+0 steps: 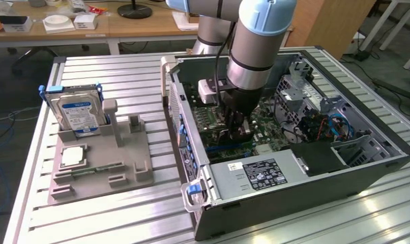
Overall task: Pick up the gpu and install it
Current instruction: 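Insert the gpu into the slot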
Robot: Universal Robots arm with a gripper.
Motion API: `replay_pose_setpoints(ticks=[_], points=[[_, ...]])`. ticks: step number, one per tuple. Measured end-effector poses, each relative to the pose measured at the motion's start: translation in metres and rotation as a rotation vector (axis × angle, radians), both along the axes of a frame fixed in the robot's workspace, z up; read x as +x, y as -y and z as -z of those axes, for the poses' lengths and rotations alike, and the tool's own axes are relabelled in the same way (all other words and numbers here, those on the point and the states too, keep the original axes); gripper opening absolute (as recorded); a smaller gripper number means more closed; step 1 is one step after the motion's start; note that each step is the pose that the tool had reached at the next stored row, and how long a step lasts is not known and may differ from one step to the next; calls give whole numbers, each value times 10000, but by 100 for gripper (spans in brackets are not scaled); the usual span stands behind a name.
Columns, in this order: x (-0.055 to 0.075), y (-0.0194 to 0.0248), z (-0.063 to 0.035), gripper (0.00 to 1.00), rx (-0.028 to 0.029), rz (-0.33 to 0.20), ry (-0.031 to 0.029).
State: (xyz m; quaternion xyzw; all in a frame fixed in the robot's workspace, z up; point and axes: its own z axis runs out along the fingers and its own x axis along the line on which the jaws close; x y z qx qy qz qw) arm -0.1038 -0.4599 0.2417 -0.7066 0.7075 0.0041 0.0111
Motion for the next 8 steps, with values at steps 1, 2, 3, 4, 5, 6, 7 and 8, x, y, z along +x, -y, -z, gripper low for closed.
replay_pose_setpoints(ticks=[1, 2, 3, 4, 5, 6, 7, 8], points=[[0, 0, 0, 27, 0, 0, 0], [0, -1, 1, 27, 2, 0, 1], [0, -1, 1, 27, 2, 0, 1], [0, -1, 2, 27, 3, 0, 1], [0, -1, 2, 27, 3, 0, 1], [0, -1, 2, 27, 3, 0, 2], [0, -1, 2, 27, 3, -1, 2], [1, -3, 3, 27, 5, -8, 3]])
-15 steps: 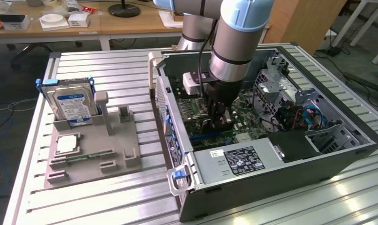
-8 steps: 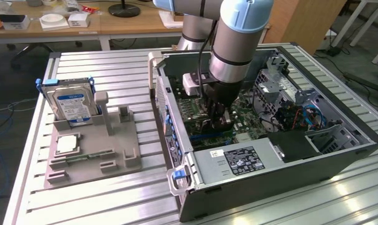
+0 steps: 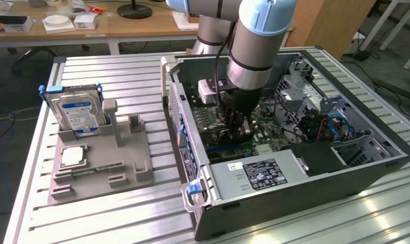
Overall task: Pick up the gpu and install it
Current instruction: 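Insert the gpu into the slot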
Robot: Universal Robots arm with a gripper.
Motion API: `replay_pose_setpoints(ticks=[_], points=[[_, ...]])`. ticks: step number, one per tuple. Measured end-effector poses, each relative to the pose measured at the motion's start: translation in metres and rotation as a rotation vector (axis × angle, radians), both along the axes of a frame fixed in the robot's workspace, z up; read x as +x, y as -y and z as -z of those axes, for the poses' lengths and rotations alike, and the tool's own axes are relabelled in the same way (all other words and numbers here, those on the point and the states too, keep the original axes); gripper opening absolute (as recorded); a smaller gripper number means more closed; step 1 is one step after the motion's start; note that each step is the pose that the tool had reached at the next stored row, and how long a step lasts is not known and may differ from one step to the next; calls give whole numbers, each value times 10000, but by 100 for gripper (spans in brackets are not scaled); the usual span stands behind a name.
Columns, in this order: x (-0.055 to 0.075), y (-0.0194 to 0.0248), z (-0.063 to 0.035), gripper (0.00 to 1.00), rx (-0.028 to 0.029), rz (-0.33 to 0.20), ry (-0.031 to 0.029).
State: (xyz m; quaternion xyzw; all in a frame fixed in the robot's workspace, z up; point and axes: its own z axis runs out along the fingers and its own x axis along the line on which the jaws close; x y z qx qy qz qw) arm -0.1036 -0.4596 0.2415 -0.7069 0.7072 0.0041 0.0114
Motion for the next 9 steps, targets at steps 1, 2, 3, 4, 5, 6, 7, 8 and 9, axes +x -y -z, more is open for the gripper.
replay_pose_setpoints(ticks=[1, 2, 3, 4, 5, 6, 7, 8, 9], points=[[0, -1, 0, 27, 0, -7, 0], [0, -2, -1, 27, -2, -10, -1], [-1, -3, -1, 27, -3, -14, -1], [-1, -3, -1, 27, -2, -15, -1], [-1, -3, -1, 27, -2, -15, -2], [-1, -3, -1, 27, -2, -15, -1], [-1, -3, -1, 27, -2, -15, -1], [-1, -3, 2, 27, -3, -15, -2], [-1, -4, 8, 27, -1, -16, -1]])
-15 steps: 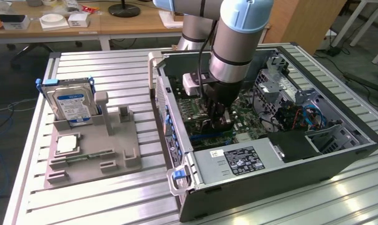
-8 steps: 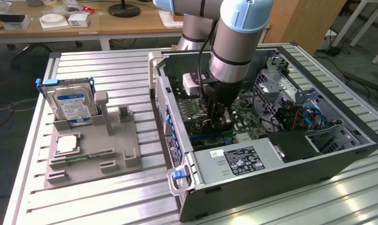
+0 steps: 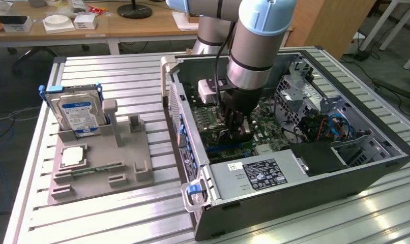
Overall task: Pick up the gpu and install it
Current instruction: 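Insert the gpu into the slot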
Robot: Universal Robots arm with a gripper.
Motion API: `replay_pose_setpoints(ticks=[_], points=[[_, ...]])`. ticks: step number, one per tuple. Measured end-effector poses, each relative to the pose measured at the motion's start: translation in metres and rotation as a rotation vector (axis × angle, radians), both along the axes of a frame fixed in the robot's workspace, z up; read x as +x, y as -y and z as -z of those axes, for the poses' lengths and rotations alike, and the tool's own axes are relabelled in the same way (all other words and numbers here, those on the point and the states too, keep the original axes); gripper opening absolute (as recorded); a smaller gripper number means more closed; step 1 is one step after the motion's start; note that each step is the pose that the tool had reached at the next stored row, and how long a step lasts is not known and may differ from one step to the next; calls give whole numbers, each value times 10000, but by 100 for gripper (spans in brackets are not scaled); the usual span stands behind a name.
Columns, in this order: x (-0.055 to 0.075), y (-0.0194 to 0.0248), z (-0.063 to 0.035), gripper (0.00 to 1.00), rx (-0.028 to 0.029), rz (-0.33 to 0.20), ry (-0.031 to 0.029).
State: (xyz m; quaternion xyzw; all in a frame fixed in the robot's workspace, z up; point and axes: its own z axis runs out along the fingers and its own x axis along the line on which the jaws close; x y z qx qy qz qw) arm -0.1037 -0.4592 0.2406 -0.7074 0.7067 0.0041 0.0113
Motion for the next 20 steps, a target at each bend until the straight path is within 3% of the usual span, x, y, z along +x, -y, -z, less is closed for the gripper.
replay_pose_setpoints(ticks=[20], points=[[0, 1, 28, 27, 6, -1, -1]])
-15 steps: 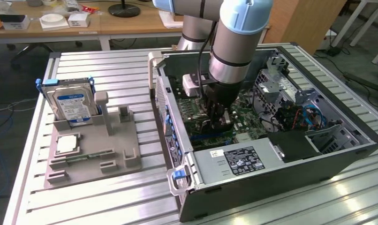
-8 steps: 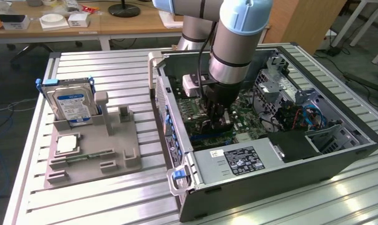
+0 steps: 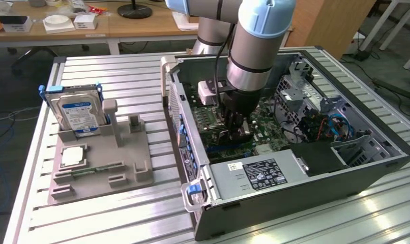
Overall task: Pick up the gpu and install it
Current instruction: 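Insert the gpu into the slot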
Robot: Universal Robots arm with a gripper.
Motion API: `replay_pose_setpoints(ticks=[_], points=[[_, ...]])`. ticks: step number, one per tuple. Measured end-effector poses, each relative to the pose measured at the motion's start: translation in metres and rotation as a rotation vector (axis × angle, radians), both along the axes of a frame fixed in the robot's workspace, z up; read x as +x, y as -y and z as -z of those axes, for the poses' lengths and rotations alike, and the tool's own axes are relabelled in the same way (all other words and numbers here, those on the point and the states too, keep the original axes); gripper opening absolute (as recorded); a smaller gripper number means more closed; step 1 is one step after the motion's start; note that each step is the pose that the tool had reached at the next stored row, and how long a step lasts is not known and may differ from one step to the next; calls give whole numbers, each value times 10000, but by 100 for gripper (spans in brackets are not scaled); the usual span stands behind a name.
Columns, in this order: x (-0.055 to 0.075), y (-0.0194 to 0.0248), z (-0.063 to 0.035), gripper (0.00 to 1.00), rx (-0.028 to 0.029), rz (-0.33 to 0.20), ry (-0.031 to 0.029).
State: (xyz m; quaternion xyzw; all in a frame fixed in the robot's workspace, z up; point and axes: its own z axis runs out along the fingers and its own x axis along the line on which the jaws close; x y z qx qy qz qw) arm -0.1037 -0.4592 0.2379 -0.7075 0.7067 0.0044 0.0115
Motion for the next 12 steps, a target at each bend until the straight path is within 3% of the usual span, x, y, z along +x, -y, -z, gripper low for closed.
replay_pose_setpoints(ticks=[12], points=[[-2, 0, 20, 27, 0, 0, 1]])
